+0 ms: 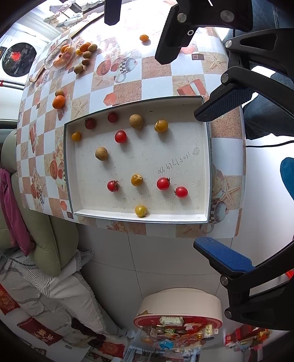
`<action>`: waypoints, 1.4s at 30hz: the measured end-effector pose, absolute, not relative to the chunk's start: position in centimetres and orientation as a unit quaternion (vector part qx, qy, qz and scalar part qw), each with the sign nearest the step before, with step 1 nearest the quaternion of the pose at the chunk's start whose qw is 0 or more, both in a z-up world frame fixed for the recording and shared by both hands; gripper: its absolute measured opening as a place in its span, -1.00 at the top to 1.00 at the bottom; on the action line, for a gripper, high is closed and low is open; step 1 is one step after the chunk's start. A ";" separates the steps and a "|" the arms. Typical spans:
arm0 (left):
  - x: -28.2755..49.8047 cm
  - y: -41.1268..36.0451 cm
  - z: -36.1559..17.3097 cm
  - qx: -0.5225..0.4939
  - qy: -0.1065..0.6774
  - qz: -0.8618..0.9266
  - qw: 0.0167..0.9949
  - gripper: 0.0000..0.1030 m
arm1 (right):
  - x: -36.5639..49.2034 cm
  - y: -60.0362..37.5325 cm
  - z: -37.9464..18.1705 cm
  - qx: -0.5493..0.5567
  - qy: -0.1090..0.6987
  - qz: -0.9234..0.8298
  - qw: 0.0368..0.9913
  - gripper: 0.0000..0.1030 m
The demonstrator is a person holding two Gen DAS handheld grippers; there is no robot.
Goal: Organize fruits
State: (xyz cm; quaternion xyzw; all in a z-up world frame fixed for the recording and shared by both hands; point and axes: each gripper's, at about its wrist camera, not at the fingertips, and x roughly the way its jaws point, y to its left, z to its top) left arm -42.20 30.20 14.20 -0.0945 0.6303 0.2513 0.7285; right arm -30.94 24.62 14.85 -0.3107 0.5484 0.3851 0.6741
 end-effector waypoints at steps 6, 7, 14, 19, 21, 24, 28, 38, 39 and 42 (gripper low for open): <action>-42.1 29.9 14.3 -0.089 0.629 0.251 0.730 -0.98 | -31.1 24.6 14.9 -0.310 0.549 0.383 0.675 -1.00; -42.2 29.9 14.3 -0.089 0.629 0.252 0.730 -0.98 | -31.0 24.6 14.9 -0.310 0.549 0.384 0.675 -1.00; -42.1 29.8 14.3 -0.085 0.629 0.249 0.731 -0.98 | -31.1 24.6 14.9 -0.310 0.549 0.385 0.674 -1.00; -42.1 29.7 14.4 -0.081 0.630 0.245 0.733 -0.98 | -31.1 24.6 14.9 -0.310 0.549 0.385 0.674 -1.00; -42.1 29.8 14.4 -0.080 0.629 0.245 0.733 -0.98 | -31.1 24.6 14.9 -0.310 0.549 0.384 0.674 -1.00; -42.0 29.7 14.4 -0.079 0.628 0.245 0.734 -0.98 | -31.1 24.6 14.8 -0.310 0.549 0.384 0.675 -1.00; -42.0 29.8 14.4 -0.079 0.629 0.243 0.734 -0.98 | -31.2 24.6 14.9 -0.310 0.548 0.384 0.675 -1.00; -41.9 29.7 14.1 -0.076 0.632 0.238 0.733 -0.98 | -31.5 24.7 14.7 -0.309 0.551 0.384 0.674 -1.00; -41.9 29.7 14.1 -0.075 0.632 0.238 0.733 -0.98 | -31.6 24.8 14.7 -0.309 0.552 0.384 0.673 -1.00; -41.7 29.8 14.0 -0.075 0.634 0.237 0.733 -0.98 | -31.7 24.9 14.6 -0.308 0.553 0.383 0.673 -1.00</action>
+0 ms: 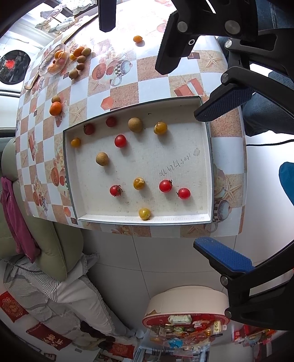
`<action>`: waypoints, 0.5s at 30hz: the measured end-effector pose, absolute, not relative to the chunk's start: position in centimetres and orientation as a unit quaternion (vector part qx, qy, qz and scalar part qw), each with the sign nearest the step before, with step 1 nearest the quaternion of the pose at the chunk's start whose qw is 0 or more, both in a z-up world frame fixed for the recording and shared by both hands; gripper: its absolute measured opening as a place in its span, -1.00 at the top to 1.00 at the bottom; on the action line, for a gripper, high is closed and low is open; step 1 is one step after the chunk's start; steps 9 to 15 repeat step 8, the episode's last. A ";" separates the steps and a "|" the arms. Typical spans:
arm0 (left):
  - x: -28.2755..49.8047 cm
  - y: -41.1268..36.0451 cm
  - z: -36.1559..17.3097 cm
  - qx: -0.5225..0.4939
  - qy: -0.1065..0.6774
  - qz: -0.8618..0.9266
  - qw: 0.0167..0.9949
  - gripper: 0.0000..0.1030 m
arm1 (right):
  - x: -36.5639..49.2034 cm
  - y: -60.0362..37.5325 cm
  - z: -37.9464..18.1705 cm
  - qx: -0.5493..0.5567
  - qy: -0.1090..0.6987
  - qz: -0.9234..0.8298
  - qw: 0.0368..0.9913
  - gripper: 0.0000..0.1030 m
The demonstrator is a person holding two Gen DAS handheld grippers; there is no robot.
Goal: Organize fruits
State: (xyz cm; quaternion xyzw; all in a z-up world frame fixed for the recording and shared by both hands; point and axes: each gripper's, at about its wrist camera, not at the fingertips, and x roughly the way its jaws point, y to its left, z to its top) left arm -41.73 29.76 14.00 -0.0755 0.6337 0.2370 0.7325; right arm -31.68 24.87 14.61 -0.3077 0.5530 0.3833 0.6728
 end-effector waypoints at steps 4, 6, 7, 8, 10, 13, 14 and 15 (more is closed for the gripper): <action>-41.5 30.0 13.8 -0.078 0.634 0.238 0.732 -0.98 | -31.5 24.9 14.5 -0.306 0.554 0.383 0.673 -1.00; -41.6 30.1 14.3 -0.084 0.618 0.240 0.744 -0.98 | -31.3 24.9 14.5 -0.305 0.554 0.382 0.674 -1.00; -41.6 30.2 14.6 -0.087 0.610 0.243 0.749 -0.98 | -31.3 24.9 14.5 -0.305 0.554 0.382 0.674 -1.00; -41.6 30.3 14.7 -0.088 0.607 0.243 0.751 -0.98 | -31.3 24.9 14.5 -0.305 0.554 0.381 0.674 -1.00; -41.6 30.3 14.7 -0.088 0.607 0.243 0.751 -0.98 | -31.3 24.9 14.5 -0.305 0.554 0.381 0.674 -1.00; -41.6 30.3 14.7 -0.088 0.607 0.243 0.751 -0.98 | -31.3 24.9 14.5 -0.305 0.554 0.381 0.674 -1.00; -41.6 30.3 14.7 -0.088 0.607 0.243 0.751 -0.98 | -31.3 24.9 14.5 -0.305 0.554 0.381 0.674 -1.00; -41.6 30.3 14.7 -0.088 0.607 0.243 0.751 -0.98 | -31.3 24.9 14.5 -0.305 0.554 0.381 0.674 -1.00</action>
